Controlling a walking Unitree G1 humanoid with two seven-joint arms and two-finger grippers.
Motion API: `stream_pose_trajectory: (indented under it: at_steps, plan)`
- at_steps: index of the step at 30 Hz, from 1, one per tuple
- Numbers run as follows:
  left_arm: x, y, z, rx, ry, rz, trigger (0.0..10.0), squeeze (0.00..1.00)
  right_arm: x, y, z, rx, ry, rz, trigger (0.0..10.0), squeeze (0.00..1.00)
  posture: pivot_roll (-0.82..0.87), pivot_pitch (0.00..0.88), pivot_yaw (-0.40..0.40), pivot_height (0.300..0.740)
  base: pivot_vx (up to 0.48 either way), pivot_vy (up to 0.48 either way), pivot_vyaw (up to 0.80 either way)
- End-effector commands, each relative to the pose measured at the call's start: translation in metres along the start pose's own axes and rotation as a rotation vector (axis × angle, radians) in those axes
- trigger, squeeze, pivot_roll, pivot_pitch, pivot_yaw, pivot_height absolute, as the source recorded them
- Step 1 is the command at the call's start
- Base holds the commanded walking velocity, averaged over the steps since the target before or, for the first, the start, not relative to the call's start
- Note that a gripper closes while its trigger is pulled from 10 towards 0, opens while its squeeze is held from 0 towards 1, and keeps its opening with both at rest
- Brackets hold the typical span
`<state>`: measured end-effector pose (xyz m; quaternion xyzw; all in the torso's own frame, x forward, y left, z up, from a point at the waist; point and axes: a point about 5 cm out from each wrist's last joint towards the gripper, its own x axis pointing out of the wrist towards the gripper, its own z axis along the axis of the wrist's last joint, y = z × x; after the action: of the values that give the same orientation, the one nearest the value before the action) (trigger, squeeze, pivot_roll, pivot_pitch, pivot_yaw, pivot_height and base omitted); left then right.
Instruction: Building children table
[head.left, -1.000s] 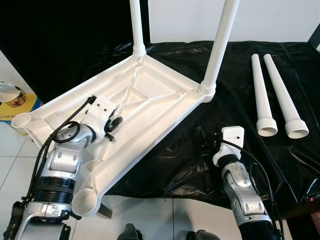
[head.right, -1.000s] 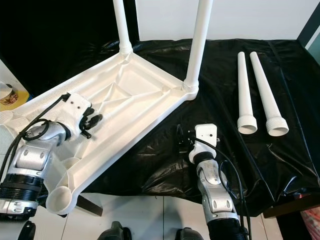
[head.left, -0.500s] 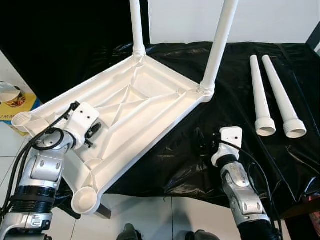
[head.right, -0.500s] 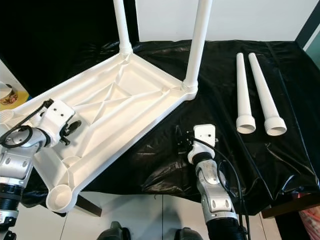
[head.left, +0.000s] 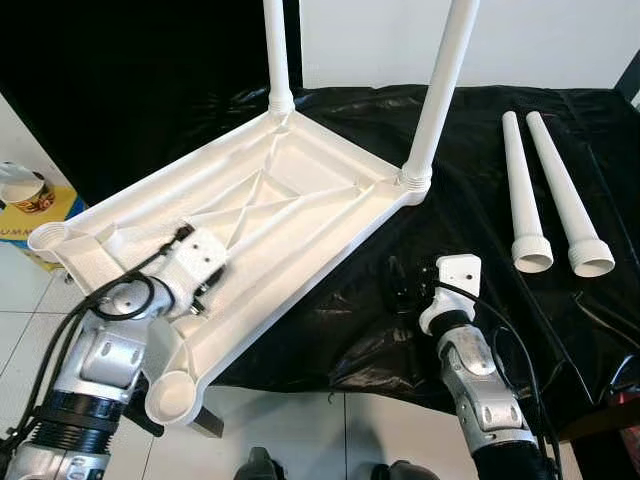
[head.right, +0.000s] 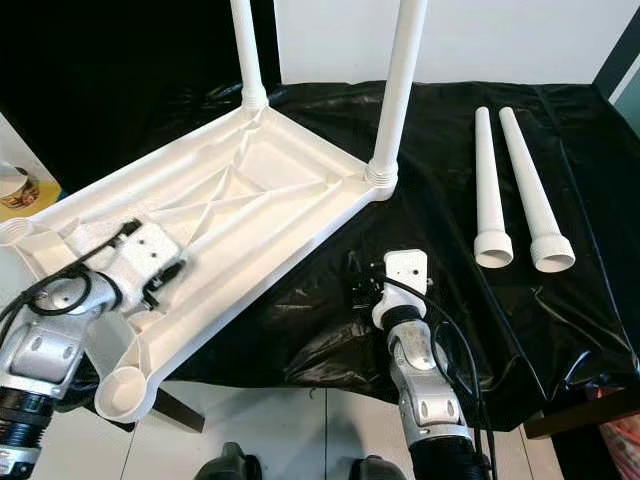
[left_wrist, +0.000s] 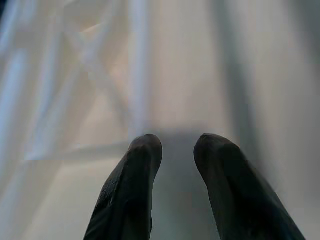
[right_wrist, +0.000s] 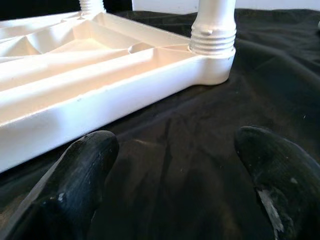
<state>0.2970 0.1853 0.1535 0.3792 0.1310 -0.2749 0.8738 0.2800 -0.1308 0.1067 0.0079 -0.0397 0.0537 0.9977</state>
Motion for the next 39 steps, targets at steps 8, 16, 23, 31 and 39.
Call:
stream_pose_trajectory:
  at_steps: [8,16,23,31,39]
  plan:
    - [0.003,-0.036,0.012,0.01,-0.038,-0.148,10.0,0.0,-0.009,0.005,-0.006,0.021,0.022,-0.002,10.0,0.0,0.08,0.087,0.017,0.74,0.0,0.0,0.0]
    - [0.006,-0.063,0.028,0.009,-0.087,-0.245,10.0,0.0,-0.014,0.006,-0.008,0.024,0.028,-0.003,10.0,0.0,0.07,0.094,0.033,0.74,0.0,0.0,0.0]
    - [0.009,-0.075,0.042,-0.004,-0.125,-0.277,10.0,0.0,-0.018,0.008,-0.008,0.027,0.027,-0.002,10.0,0.0,0.06,0.104,0.047,0.74,0.0,0.0,0.0]
    - [0.018,-0.087,0.068,-0.031,-0.188,-0.268,10.0,0.0,-0.02,0.016,-0.01,0.046,0.042,0.024,10.0,0.0,0.07,0.118,0.055,0.74,0.0,0.0,0.0]
    - [0.027,-0.074,0.092,-0.108,-0.268,-0.12,10.0,0.0,-0.013,0.02,-0.006,0.052,0.027,0.026,10.0,0.0,0.08,0.126,0.06,0.74,0.0,0.0,0.0]
